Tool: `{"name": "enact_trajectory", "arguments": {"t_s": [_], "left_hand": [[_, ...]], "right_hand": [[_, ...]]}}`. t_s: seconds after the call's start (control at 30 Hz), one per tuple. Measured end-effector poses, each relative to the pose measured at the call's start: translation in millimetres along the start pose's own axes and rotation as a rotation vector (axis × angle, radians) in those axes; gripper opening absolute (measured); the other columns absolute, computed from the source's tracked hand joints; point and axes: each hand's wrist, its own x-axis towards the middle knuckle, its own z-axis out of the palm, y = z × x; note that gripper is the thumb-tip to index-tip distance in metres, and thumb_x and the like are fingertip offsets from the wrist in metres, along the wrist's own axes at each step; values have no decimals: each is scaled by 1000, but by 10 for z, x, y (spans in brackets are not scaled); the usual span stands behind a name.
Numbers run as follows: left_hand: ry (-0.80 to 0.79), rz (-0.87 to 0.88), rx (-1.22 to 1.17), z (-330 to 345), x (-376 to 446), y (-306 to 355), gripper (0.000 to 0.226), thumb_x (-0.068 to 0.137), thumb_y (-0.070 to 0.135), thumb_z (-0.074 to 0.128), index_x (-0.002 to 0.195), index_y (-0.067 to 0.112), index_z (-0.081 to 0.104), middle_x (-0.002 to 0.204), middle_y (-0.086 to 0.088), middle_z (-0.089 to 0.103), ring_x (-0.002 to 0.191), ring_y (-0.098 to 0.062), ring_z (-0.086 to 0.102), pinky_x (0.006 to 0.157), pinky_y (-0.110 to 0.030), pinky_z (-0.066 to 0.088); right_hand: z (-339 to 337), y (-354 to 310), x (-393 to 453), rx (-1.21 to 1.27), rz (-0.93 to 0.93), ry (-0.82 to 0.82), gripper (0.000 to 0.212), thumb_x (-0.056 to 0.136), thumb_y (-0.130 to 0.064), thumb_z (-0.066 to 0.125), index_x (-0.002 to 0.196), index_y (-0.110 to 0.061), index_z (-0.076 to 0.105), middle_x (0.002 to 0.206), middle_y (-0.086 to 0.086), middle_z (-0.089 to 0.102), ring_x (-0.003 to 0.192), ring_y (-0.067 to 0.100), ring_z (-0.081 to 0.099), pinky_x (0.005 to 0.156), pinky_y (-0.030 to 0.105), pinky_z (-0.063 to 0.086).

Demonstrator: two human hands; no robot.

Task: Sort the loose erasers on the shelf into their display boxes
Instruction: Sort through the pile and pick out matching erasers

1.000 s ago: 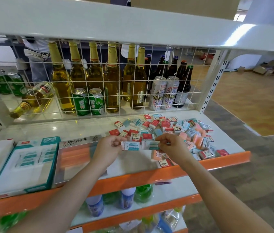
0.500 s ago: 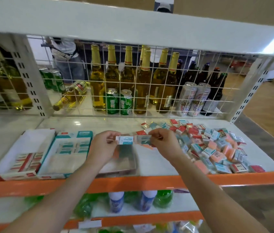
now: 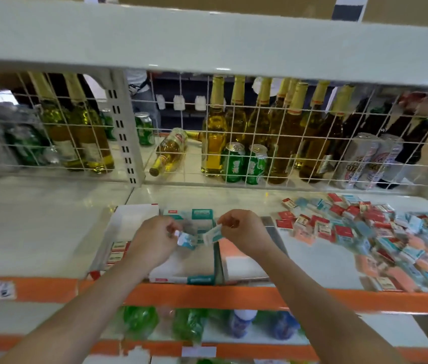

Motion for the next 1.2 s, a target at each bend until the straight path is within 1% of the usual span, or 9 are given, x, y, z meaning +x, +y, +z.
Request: {"name": "enact_trajectory", "arguments": {"t_s": [0.13,0.27,0.4,0.5,0.63,0.8,0.93,1.1,1.2], "left_hand": [[-56,29,31,-34,6,-145,19,85,5,57,99,14,67,108,-4,64,94,-14,56,79,-22,45],[-52,45,115,-10,-9,-182,20,89,9,55,106,14,63,116,-1,61,103,-16,58,84,-28,52],[-52,115,267,22,-33,-248,19,90,18,55,107,17,63,115,0,60,98,-14,59,77,-22,50],[-70,191,315,25,-25,-287,24,90,18,56,112,17,63,117,1,58,101,-14,57,85,-26,51],[-166,348,386,-10,1,-290,25,91,19,52,113,17,63,117,1,57,102,-14,57,86,-27,50],[-318,471,547,-59,98,-294,22,88,28,54,103,15,62,109,-1,60,97,-18,58,82,-33,52],[-393,505,648,-56,199,-320,24,87,34,55,99,14,61,105,-3,60,94,-20,58,79,-33,51],[-405,517,687,-50,241,-337,20,89,32,51,86,15,61,97,-4,63,87,-20,59,73,-33,51],[-398,513,687,-49,251,-329,18,89,31,50,88,15,60,97,-4,62,88,-21,59,74,-33,51]], "right_hand": [[202,-72,3,-66,25,-43,12,86,-13,59,96,-15,64,87,-4,61,79,11,59,63,21,48],[306,-123,-8,-184,11,-62,19,89,-12,53,106,-13,62,100,-1,62,86,11,55,67,18,45],[384,-140,-27,-270,-19,-20,19,90,-12,52,107,-11,60,111,4,58,91,15,55,76,21,46],[390,-151,-35,-387,-45,-44,20,91,-13,51,110,-11,60,115,4,52,92,15,53,74,18,40],[352,-202,-48,-522,-92,-115,27,90,-18,55,116,-14,59,121,2,50,109,18,51,86,23,42],[348,-212,-28,-611,-173,-234,34,88,-24,58,122,-19,57,127,1,49,118,17,44,99,28,39],[411,-179,44,-679,-193,-282,38,86,-29,60,123,-22,55,125,3,52,114,20,48,96,31,41],[402,-142,109,-750,-270,-303,19,87,-25,57,101,-13,62,111,6,57,104,23,54,85,32,45],[390,-150,120,-801,-299,-316,17,87,-24,55,95,-11,64,108,8,59,99,23,56,81,32,46]]}}
